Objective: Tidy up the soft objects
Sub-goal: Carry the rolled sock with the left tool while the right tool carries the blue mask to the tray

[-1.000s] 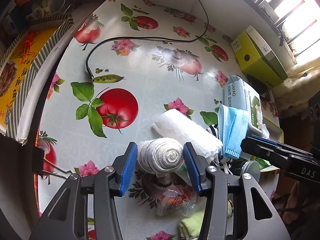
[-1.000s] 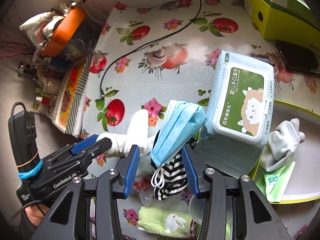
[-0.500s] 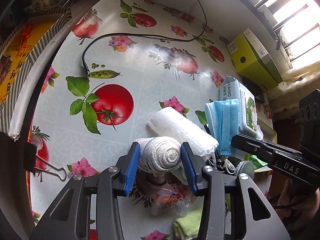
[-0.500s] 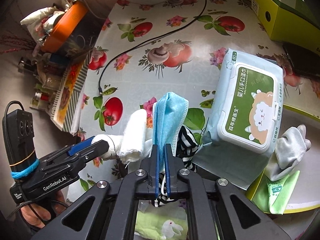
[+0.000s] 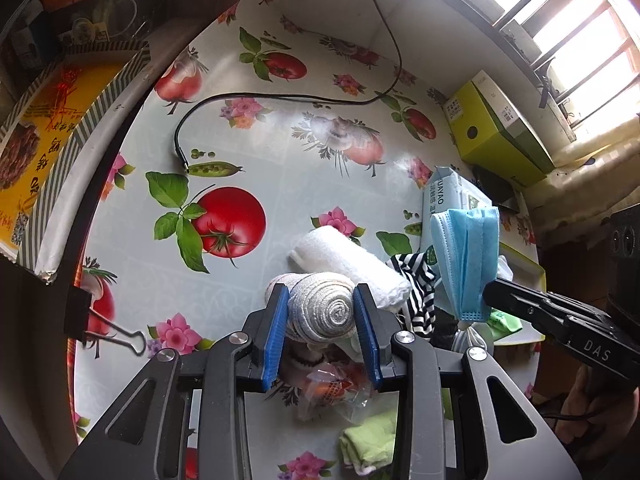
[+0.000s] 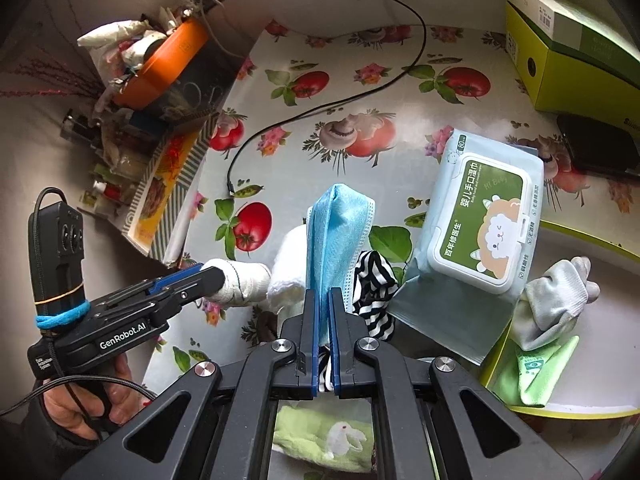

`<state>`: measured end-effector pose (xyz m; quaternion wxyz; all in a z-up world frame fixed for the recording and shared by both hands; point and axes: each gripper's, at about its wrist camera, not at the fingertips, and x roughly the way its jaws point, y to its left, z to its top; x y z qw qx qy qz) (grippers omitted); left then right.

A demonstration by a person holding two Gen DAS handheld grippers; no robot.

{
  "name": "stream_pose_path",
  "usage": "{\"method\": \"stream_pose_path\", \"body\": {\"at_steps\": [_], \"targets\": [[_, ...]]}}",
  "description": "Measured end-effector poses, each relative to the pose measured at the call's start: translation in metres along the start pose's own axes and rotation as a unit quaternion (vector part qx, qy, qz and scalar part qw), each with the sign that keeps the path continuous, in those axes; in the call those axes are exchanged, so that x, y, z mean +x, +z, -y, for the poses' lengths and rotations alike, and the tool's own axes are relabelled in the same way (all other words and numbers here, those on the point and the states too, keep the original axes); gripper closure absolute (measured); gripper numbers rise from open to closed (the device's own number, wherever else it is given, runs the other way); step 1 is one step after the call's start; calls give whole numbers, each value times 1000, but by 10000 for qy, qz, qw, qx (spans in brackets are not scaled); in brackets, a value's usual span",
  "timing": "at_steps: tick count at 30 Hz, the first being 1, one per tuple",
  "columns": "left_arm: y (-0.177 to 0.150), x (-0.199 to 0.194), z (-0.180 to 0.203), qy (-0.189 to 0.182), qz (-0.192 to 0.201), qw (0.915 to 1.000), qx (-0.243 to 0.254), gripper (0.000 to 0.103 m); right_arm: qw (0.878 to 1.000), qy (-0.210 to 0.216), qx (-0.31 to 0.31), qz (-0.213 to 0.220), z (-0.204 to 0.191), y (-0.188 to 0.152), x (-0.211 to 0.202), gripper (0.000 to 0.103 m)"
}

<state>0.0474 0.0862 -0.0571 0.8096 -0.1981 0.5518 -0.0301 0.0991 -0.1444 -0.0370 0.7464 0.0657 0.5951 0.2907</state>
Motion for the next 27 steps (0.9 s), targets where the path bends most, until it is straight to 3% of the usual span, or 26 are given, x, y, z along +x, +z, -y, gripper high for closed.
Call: {"method": "stream_pose_path", "body": {"at_steps": [15, 27], "targets": [[5, -26, 29, 46, 208, 9994, 267, 69, 9977, 48, 449, 507, 36, -29, -61, 98], [12, -39, 68, -121, 315, 9976, 606, 69, 9936, 28, 768, 833, 63, -49, -99, 98]]}}
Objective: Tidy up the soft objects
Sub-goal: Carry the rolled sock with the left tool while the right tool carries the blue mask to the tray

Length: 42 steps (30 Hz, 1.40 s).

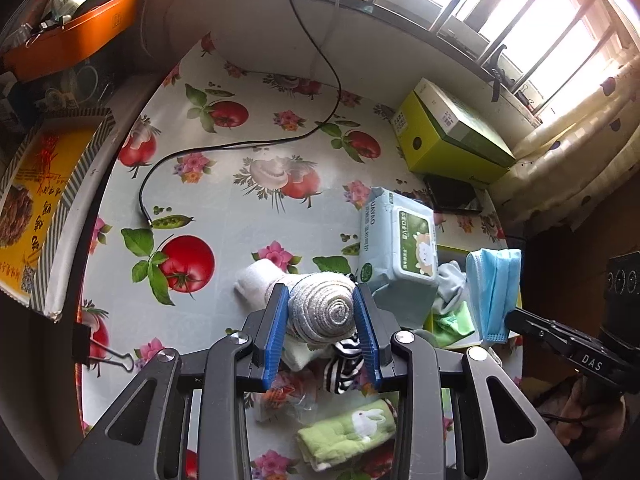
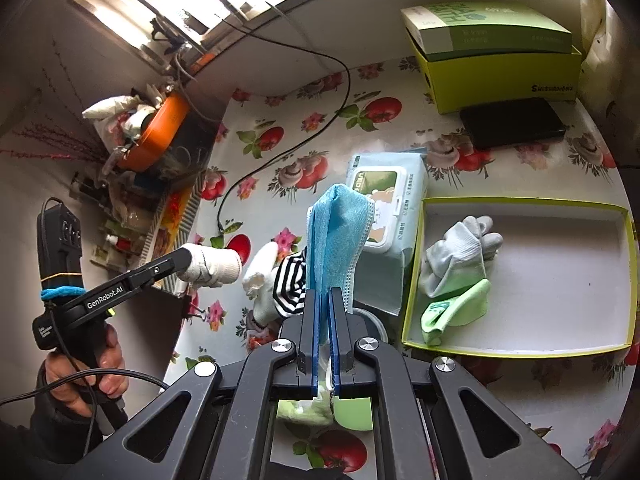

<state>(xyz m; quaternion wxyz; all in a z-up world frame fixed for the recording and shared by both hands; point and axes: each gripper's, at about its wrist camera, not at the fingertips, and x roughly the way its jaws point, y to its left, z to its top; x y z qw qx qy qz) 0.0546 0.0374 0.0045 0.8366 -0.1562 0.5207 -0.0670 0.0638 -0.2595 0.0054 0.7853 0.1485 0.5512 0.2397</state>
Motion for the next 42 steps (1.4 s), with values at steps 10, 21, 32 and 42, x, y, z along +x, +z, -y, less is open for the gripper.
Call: {"method": "stream_pose_path", "body": {"at_steps": [10, 21, 32, 42], "targets": [[12, 6, 36, -166, -35, 9993, 334, 69, 9992, -131, 319, 188, 31, -4, -19, 98], [23, 17, 87, -429, -132, 9955, 829, 69, 9963, -297, 725, 343, 65, -11, -32, 98], [30, 36, 131, -592, -276, 9897, 1272, 69, 9911, -459, 1198, 364, 109, -19, -27, 98], [37, 48, 168, -699, -342, 9839, 1609, 69, 9868, -523, 1500, 322, 148, -22, -15, 98]]}}
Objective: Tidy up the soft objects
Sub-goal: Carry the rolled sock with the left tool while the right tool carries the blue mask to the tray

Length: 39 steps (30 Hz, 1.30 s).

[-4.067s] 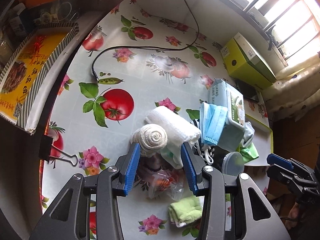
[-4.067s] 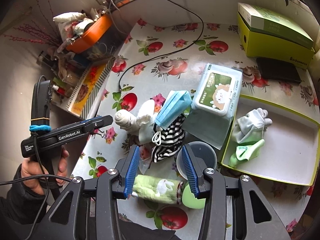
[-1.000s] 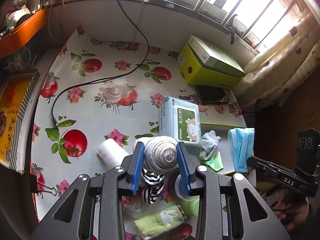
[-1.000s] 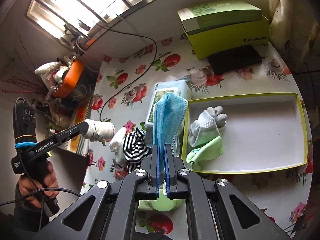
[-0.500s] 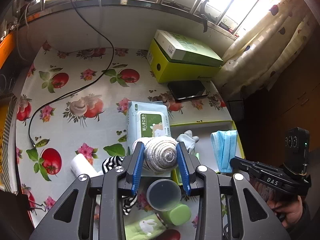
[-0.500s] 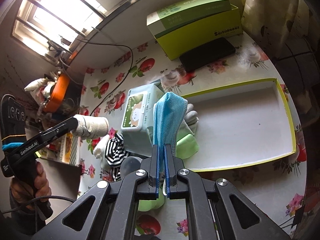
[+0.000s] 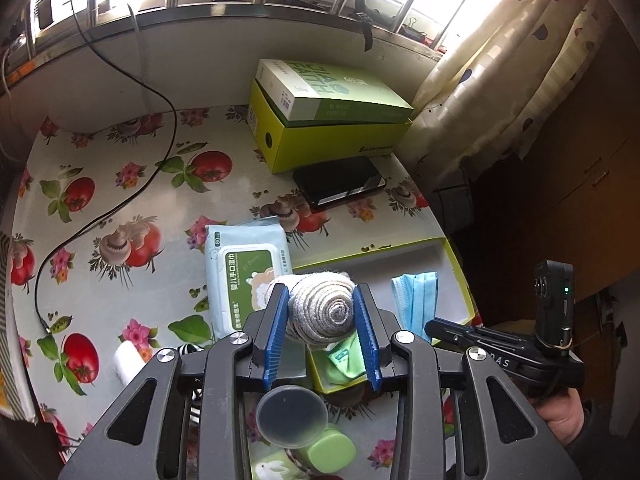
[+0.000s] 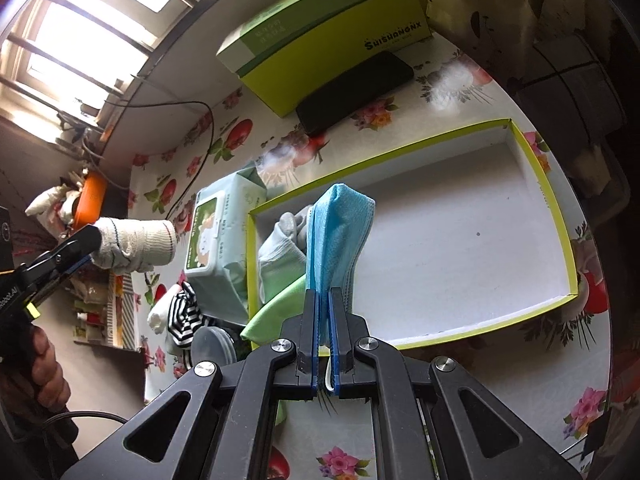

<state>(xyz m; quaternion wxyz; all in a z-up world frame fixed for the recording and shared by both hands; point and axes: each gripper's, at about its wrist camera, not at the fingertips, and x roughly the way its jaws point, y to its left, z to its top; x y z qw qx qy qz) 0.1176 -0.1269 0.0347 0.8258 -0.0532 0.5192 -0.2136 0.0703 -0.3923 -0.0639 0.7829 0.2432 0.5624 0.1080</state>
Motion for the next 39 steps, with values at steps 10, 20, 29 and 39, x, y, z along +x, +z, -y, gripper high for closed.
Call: {"method": "stream_pose_path", "body": {"at_steps": [10, 20, 29, 39], "targets": [[13, 36, 42, -152, -232, 9985, 466, 69, 9999, -32, 132, -60, 31, 12, 14, 98], [26, 84, 83, -366, -463, 9930, 1028, 69, 9992, -101, 366, -91, 61, 14, 18, 98], [12, 145, 105, -483, -918, 9818, 1590, 68, 9982, -114, 558, -174, 79, 11, 23, 98], [-2, 155, 84, -587, -1148, 9845, 1189, 63, 9984, -48, 452, -344, 74, 13, 34, 98]]}}
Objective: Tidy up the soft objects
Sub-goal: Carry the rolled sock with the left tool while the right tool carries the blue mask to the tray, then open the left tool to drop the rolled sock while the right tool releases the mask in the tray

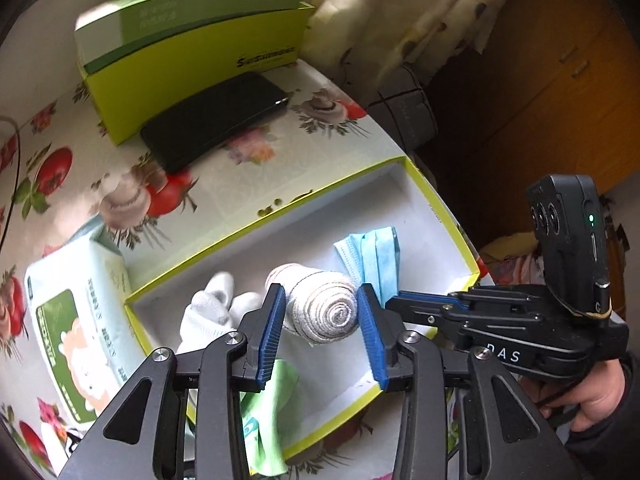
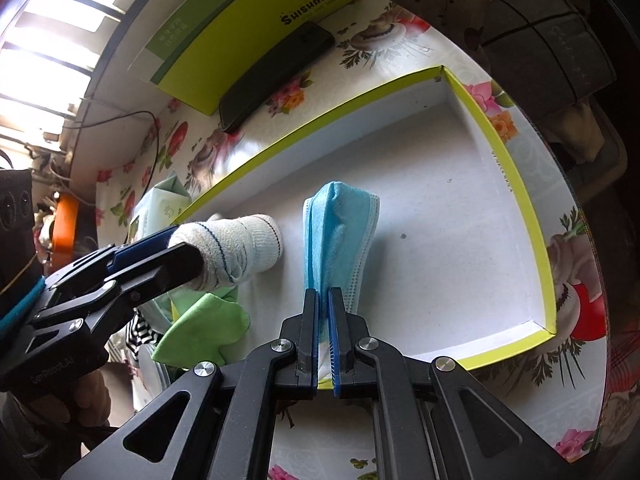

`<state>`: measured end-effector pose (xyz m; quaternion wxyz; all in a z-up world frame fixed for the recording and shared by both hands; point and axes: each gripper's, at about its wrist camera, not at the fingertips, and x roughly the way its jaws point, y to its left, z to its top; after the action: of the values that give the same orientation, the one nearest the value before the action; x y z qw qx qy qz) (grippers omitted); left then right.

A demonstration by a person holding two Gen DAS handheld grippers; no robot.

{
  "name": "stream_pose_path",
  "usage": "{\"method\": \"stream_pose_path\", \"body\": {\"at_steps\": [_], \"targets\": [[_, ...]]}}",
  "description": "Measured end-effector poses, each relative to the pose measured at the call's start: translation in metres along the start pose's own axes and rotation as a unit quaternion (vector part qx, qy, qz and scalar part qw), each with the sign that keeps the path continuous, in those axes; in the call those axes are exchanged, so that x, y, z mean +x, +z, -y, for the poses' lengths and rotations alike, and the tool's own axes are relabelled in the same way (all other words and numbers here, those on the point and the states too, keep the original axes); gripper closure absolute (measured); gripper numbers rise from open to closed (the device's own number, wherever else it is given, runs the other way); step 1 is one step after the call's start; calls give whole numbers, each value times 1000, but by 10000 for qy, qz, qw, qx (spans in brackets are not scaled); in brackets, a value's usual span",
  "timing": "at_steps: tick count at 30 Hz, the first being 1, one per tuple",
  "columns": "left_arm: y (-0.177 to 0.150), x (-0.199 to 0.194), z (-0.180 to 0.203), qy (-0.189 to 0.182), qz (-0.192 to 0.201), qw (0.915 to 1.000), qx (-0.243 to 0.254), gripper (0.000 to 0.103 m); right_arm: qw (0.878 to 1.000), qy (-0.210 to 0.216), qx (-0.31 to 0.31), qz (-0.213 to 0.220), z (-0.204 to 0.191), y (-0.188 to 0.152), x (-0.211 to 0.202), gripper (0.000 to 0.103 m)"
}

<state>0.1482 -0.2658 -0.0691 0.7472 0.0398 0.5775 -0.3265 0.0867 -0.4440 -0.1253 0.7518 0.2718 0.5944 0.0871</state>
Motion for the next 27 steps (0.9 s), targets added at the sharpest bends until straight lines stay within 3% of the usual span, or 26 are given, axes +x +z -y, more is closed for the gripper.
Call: {"method": "stream_pose_path", "body": {"at_steps": [12, 16, 18, 20, 27], "targets": [[15, -15, -35, 321, 340, 9958, -782, 63, 10000, 0, -11, 19, -6, 8, 6, 98], [11, -23, -48, 690, 433, 9905, -1112, 63, 10000, 6, 13, 37, -4, 7, 4, 98], [8, -23, -53, 805, 366, 9884, -1236, 65, 10000, 12, 17, 39, -3, 6, 4, 98], [4, -18, -54, 1052, 182, 9872, -1188, 78, 10000, 19, 28, 30, -2, 6, 4, 98], [2, 4, -39, 973, -189, 9917, -822, 80, 10000, 48, -8, -21, -5, 5, 6, 98]]}}
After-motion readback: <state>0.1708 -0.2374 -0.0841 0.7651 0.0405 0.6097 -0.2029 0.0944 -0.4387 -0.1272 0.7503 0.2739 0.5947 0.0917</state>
